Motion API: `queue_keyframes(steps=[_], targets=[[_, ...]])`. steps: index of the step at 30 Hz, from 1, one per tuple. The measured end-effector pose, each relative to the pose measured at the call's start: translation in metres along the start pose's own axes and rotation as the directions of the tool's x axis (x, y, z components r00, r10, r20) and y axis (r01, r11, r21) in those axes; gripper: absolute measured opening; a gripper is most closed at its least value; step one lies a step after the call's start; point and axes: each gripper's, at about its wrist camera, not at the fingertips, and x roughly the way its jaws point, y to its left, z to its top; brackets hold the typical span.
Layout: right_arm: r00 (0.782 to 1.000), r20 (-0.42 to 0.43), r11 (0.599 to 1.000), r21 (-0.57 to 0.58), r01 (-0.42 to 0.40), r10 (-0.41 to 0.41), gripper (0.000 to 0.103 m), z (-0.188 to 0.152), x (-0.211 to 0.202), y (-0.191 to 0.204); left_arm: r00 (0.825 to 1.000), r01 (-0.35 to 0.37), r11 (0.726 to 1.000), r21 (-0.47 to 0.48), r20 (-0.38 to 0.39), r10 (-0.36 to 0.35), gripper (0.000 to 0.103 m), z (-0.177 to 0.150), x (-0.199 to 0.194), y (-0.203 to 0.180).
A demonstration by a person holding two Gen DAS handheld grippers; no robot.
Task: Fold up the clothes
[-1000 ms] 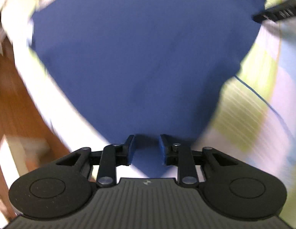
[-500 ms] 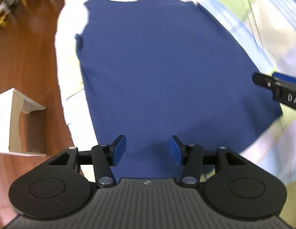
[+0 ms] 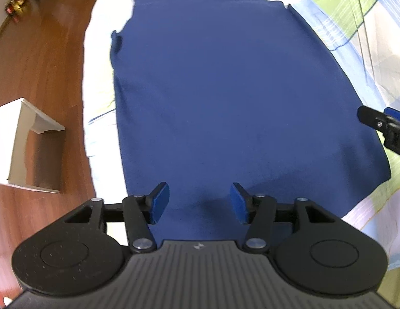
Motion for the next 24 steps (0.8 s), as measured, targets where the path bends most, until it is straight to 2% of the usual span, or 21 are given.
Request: queue_keyframes(steps=[2, 5, 8, 9, 10, 11, 12, 13, 14, 15, 16, 17, 18, 20, 21, 22, 24], targets=[[1.000, -0.010, 1.000, -0.002, 0.002, -0.002, 0.061, 0.000, 0.001, 0.000, 1.000, 0.011, 1.000, 0.017, 0.000, -0.011, 0.070, 0.004, 0.001, 0.001], [1.000, -0.006, 1.000, 0.003, -0.011, 0.011, 0.069, 0.005, 0.000, -0.002, 0.999, 0.029, 0.995, 0.092, 0.019, -0.031, 0.070, 0.020, 0.002, 0.012], [0.999, -0.005, 0.999, 0.007, -0.053, 0.053, 0.069, 0.024, 0.011, -0.005, 0.995, 0.002, 0.982, 0.188, 0.101, -0.022, 0.067, 0.054, -0.002, 0.032], [0.998, -0.006, 0.998, 0.007, -0.067, 0.067, 0.069, 0.032, 0.016, -0.006, 0.991, -0.015, 0.976, 0.219, 0.134, -0.015, 0.060, 0.068, -0.002, 0.041], [0.997, -0.007, 0.997, 0.007, -0.081, 0.081, 0.067, 0.039, 0.021, -0.007, 0.989, -0.026, 0.974, 0.226, 0.150, -0.008, 0.044, 0.078, -0.002, 0.048], [0.995, -0.013, 0.995, -0.004, -0.096, 0.096, 0.066, 0.050, 0.031, -0.005, 0.986, -0.037, 0.972, 0.233, 0.165, -0.002, 0.034, 0.089, -0.001, 0.055], [0.994, -0.023, 0.994, -0.015, -0.111, 0.110, 0.064, 0.060, 0.042, 0.000, 0.985, -0.034, 0.974, 0.224, 0.172, -0.005, 0.019, 0.110, 0.006, 0.069], [0.991, -0.032, 0.991, -0.028, -0.130, 0.129, 0.062, 0.073, 0.056, 0.004, 0.984, -0.031, 0.976, 0.215, 0.179, -0.008, 0.014, 0.132, 0.012, 0.083], [0.989, -0.038, 0.988, -0.040, -0.146, 0.145, 0.050, 0.086, 0.071, 0.007, 0.982, -0.028, 0.978, 0.206, 0.186, -0.012, 0.013, 0.153, 0.019, 0.097], [0.985, -0.050, 0.985, -0.047, -0.168, 0.166, 0.039, 0.101, 0.090, 0.011, 0.982, -0.029, 0.978, 0.204, 0.189, -0.011, 0.012, 0.156, 0.020, 0.100], [0.981, -0.062, 0.980, -0.053, -0.190, 0.186, 0.021, 0.115, 0.108, 0.014, 0.977, -0.050, 0.978, 0.203, 0.211, 0.006, 0.012, 0.184, 0.035, 0.113], [0.976, -0.074, 0.976, -0.059, -0.211, 0.207, 0.014, 0.130, 0.127, 0.017, 0.972, -0.070, 0.977, 0.201, 0.233, 0.021, 0.012, 0.212, 0.049, 0.126], [0.972, -0.077, 0.971, -0.067, -0.227, 0.222, 0.014, 0.146, 0.149, 0.019, 0.968, -0.080, 0.977, 0.195, 0.251, 0.029, 0.014, 0.231, 0.059, 0.137], [0.969, -0.085, 0.967, -0.094, -0.238, 0.231, 0.014, 0.177, 0.188, 0.022, 0.965, -0.092, 0.978, 0.185, 0.260, 0.041, 0.026, 0.254, 0.074, 0.152], [0.972, -0.087, 0.967, -0.113, -0.227, 0.218, 0.016, 0.198, 0.211, 0.026, 0.964, -0.099, 0.980, 0.175, 0.259, 0.051, 0.037, 0.273, 0.085, 0.164], [0.973, -0.072, 0.967, -0.121, -0.225, 0.218, 0.016, 0.216, 0.226, 0.026, 0.961, -0.103, 0.980, 0.170, 0.270, 0.054, 0.039, 0.290, 0.094, 0.173], [0.975, -0.043, 0.965, -0.138, -0.221, 0.217, 0.028, 0.251, 0.256, 0.027, 0.952, -0.122, 0.978, 0.171, 0.300, 0.066, 0.039, 0.331, 0.118, 0.195]])
